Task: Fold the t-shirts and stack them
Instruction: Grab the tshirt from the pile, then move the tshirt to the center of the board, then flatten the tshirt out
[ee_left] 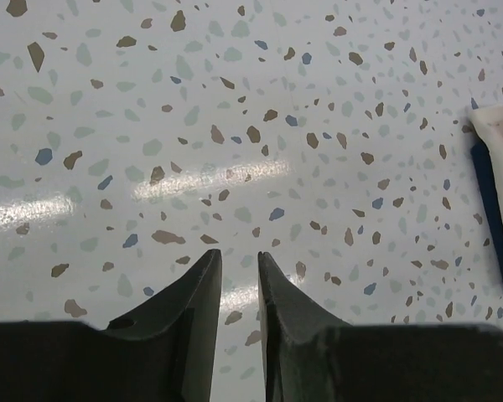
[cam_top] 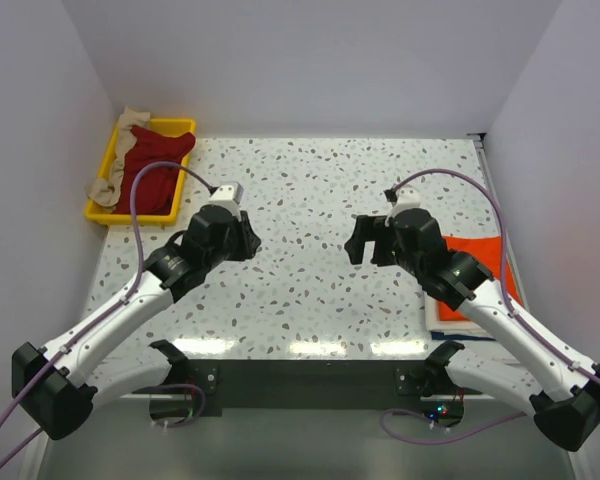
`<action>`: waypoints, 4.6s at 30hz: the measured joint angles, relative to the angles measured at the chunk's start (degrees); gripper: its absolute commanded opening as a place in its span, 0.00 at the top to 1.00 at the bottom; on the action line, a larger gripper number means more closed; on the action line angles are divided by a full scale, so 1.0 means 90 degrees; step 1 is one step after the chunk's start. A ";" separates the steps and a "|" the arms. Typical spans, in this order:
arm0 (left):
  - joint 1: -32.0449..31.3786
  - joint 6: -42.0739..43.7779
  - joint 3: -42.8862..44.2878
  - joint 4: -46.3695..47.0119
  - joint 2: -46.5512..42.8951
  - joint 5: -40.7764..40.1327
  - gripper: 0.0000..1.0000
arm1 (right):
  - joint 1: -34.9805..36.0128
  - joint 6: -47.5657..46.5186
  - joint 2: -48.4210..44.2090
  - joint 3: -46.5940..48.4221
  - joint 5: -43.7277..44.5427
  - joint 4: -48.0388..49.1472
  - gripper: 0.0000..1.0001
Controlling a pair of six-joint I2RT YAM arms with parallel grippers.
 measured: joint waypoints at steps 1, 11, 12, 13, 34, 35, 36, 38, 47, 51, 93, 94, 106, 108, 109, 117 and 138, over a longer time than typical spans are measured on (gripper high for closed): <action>0.0000 -0.0024 0.0019 -0.0007 0.0039 -0.0015 0.70 | 0.0000 -0.0029 -0.0010 0.0000 0.0012 -0.0017 0.01; 0.0427 -0.0015 0.1241 -0.0379 0.0993 -0.0333 0.48 | 0.0000 -0.0219 -0.0029 -0.0007 0.0015 -0.0338 0.01; 0.0675 -0.0015 0.1426 -0.0372 0.1141 -0.0323 0.47 | 0.0000 -0.0219 -0.0029 -0.0007 0.0012 -0.0355 0.01; 0.0950 -0.0027 0.1576 -0.0357 0.1263 -0.0265 0.47 | 0.0000 -0.0219 -0.0029 -0.0007 0.0012 -0.0374 0.01; 0.5187 -0.0216 0.3886 -0.0209 0.5234 -0.0775 0.36 | 0.0000 -0.0216 -0.0039 -0.0182 -0.0338 -0.0364 0.01; 0.5277 -0.0219 0.3929 -0.0214 0.5413 -0.0787 0.36 | 0.0000 -0.0216 -0.0039 -0.0192 -0.0340 -0.0359 0.01; 0.5350 -0.0221 0.3983 -0.0240 0.5566 -0.0794 0.36 | 0.0000 -0.0216 -0.0036 -0.0197 -0.0345 -0.0359 0.01; 0.5486 -0.0221 0.4114 -0.0248 0.5914 -0.0797 0.36 | 0.0000 -0.0216 -0.0027 -0.0197 -0.0350 -0.0350 0.01; 0.5576 -0.0202 0.4408 -0.0282 0.6603 -0.0780 0.51 | 0.0000 -0.0219 -0.0024 -0.0197 -0.0486 -0.0316 0.01; 0.5576 -0.0185 0.4430 -0.0255 0.6606 -0.0750 0.84 | 0.0000 -0.0216 -0.0024 -0.0197 -0.0493 -0.0308 0.01; 0.1326 -0.0143 0.1336 0.1581 0.1304 0.1450 0.66 | 0.0000 0.0053 0.0520 0.0391 -0.0704 -0.0119 0.01; 0.1105 -0.0206 0.1030 0.1615 0.1656 0.1496 0.62 | 0.0000 0.0080 0.0520 0.0321 -0.0709 -0.0075 0.01; 0.0345 -0.1044 -0.0471 0.1030 0.1273 0.0454 0.45 | 0.0100 0.0306 0.1598 -0.0325 -0.1124 0.0920 0.02; 0.0532 -0.1219 -0.0675 0.0901 0.0809 0.0182 0.46 | 0.0228 0.0330 0.2055 -0.0291 -0.1098 0.1124 0.05; 0.0733 -0.1307 -0.0845 0.0869 0.0595 0.0104 0.46 | 0.0316 0.0333 0.2322 -0.0243 -0.1059 0.1214 0.05; 0.2319 -0.1545 -0.2091 0.0321 -0.0321 0.0136 0.46 | 0.1105 0.0289 0.3857 0.0925 -0.0304 0.1613 0.16; 0.2720 -0.1535 -0.2108 0.0532 0.0321 0.0427 0.49 | 0.1770 0.0153 0.6506 0.3531 0.1865 0.0738 0.33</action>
